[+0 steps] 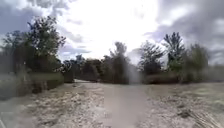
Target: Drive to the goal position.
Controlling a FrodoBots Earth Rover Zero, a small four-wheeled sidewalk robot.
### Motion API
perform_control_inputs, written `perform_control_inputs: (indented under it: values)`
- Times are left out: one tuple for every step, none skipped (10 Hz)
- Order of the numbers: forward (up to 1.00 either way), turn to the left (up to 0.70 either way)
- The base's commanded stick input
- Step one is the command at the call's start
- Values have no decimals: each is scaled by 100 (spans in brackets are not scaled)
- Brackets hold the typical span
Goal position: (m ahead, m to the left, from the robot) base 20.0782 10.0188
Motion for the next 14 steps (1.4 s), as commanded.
perform_control_inputs:
  values:
    - [69,1]
    - [69,1]
    - [69,1]
    - [69,1]
    - [69,1]
    - [69,1]
    - [69,1]
    - [69,1]
    - [69,1]
    - [69,1]
    - [69,1]
    - [69,1]
    - [69,1]
    - [69,1]
